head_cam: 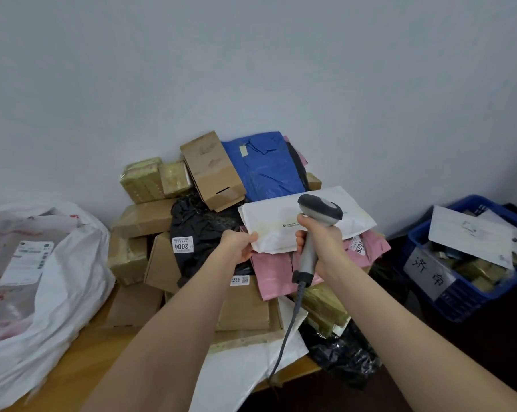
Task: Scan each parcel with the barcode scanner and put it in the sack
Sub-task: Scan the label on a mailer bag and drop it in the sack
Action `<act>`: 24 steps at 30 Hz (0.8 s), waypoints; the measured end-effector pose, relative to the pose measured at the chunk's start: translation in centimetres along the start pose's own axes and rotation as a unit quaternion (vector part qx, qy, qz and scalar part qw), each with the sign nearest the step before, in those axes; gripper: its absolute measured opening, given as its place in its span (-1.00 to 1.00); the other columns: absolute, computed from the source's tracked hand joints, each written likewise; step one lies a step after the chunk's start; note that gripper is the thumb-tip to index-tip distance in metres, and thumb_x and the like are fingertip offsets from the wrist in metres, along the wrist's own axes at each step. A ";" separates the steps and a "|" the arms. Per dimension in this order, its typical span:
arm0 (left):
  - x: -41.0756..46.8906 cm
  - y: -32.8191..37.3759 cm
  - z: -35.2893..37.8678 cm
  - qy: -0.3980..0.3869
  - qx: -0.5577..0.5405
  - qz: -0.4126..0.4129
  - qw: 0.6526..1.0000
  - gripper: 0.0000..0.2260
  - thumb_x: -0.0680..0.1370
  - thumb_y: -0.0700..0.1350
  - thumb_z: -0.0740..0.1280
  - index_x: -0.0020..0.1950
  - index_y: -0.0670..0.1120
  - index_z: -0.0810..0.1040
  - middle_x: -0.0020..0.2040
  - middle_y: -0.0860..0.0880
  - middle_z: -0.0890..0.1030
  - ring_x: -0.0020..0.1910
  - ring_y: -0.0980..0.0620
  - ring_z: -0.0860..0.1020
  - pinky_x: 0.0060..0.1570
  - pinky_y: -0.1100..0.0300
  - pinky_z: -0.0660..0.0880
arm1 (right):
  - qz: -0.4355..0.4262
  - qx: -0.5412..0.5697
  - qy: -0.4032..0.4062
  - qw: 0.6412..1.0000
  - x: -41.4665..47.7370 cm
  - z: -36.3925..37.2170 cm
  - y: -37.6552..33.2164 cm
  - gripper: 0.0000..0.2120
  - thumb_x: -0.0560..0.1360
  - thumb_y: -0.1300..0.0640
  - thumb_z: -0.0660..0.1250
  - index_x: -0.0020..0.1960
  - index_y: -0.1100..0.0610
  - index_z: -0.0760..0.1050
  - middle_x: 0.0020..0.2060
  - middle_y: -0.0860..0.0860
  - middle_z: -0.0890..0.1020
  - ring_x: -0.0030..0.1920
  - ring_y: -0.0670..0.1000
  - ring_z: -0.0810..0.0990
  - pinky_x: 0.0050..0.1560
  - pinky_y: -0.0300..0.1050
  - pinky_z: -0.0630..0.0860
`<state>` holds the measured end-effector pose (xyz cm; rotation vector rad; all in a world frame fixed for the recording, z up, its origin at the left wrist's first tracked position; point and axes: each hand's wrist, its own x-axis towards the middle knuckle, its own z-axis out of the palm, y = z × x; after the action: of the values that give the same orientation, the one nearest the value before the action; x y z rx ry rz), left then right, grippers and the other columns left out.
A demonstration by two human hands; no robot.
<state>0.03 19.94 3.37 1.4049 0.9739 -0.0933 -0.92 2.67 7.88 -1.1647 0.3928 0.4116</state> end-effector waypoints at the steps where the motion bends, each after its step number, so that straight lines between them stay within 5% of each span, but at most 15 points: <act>1: -0.1 0.1 0.2 0.006 -0.011 0.011 1.000 -0.72 0.54 -0.28 0.38 0.23 -0.27 0.47 0.11 -0.19 0.63 -0.11 -0.05 0.67 -0.58 0.26 0.42 | -0.001 0.002 0.002 1.000 0.1 -0.2 0.0 -0.90 0.48 0.20 0.43 -0.17 0.16 0.52 -0.54 0.01 0.55 -0.56 -0.08 0.49 -0.48 -0.27 0.48; 3: -0.4 0.7 0.1 0.018 -0.031 0.050 0.998 -0.89 0.52 -0.29 0.39 0.04 -0.25 0.56 -0.16 -0.14 0.62 -0.29 0.01 0.59 -0.56 0.28 0.44 | -0.010 0.009 0.005 1.000 0.2 -0.4 -0.4 -0.90 0.48 0.21 0.42 -0.17 0.16 0.52 -0.53 0.02 0.54 -0.56 -0.08 0.49 -0.48 -0.27 0.48; 5: -1.0 2.1 -0.8 0.035 -0.040 0.110 0.992 -0.96 0.53 -0.25 0.39 -0.11 -0.18 0.56 -0.22 -0.11 0.59 -0.37 0.03 0.51 -0.51 0.29 0.45 | -0.021 0.014 0.005 1.000 0.0 -0.4 -1.1 -0.90 0.48 0.21 0.42 -0.16 0.16 0.52 -0.53 0.02 0.55 -0.55 -0.07 0.49 -0.47 -0.26 0.49; 9: -2.9 5.8 -5.2 0.125 0.037 0.322 0.938 -0.95 0.53 -0.19 0.38 -0.13 -0.11 0.60 -0.18 -0.02 0.60 -0.20 0.05 0.51 -0.16 0.20 0.44 | -0.048 0.029 -0.011 0.998 -0.8 0.6 -3.0 -0.89 0.50 0.20 0.41 -0.17 0.17 0.51 -0.53 0.02 0.55 -0.55 -0.07 0.50 -0.47 -0.26 0.49; 12: -4.8 7.6 -9.1 0.176 0.097 0.440 0.875 -0.83 0.52 -0.18 0.38 -0.24 0.03 0.53 -0.24 0.11 0.56 -0.24 0.17 0.48 -0.17 0.32 0.40 | -0.064 0.053 -0.023 0.996 -1.5 1.8 -3.9 -0.87 0.50 0.17 0.42 -0.17 0.19 0.52 -0.47 0.05 0.57 -0.54 -0.07 0.51 -0.48 -0.26 0.50; 15: -5.4 6.2 -12.4 0.182 0.187 0.494 0.829 -0.82 0.51 -0.25 0.38 -0.21 0.00 0.54 -0.15 0.08 0.58 -0.13 0.13 0.51 -0.05 0.28 0.41 | -0.083 0.053 -0.024 0.995 -1.7 2.7 -3.7 -0.86 0.49 0.13 0.44 -0.05 0.19 0.54 -0.32 0.06 0.61 -0.45 -0.07 0.58 -0.43 -0.24 0.55; 18: -4.0 2.0 -14.2 0.190 0.281 0.489 0.804 -0.92 0.50 -0.33 0.36 -0.13 -0.18 0.62 -0.02 -0.07 0.59 0.02 -0.07 0.51 0.05 0.10 0.42 | -0.068 0.007 -0.036 0.997 -1.4 3.4 -2.1 -0.74 0.47 0.09 0.47 0.07 0.17 0.52 -0.11 0.05 0.61 -0.16 0.02 0.62 -0.16 -0.04 0.62; 21: -2.6 -1.9 -14.8 0.221 0.233 0.414 0.852 -0.91 0.51 -0.31 0.36 -0.10 -0.15 0.61 0.05 -0.09 0.54 0.07 -0.08 0.51 0.04 0.15 0.43 | -0.055 -0.039 -0.026 0.997 -0.9 3.9 0.2 -0.59 0.43 0.06 0.50 0.21 0.18 0.50 0.01 0.08 0.60 0.03 0.10 0.58 0.07 0.05 0.56; 24: -1.6 -4.0 -14.6 0.161 0.009 0.241 0.957 -0.86 0.60 -0.28 0.23 0.10 -0.15 0.53 0.03 -0.15 0.56 -0.11 0.00 0.60 -0.21 0.18 0.58 | -0.049 -0.068 -0.018 0.996 -0.7 4.2 2.2 -0.59 0.42 0.08 0.51 0.19 0.16 0.49 0.11 0.10 0.60 0.17 0.15 0.53 0.20 0.05 0.47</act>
<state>-10.79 30.64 3.21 1.6706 0.8641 0.5039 -2.25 7.28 7.97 -1.3022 0.2794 0.3780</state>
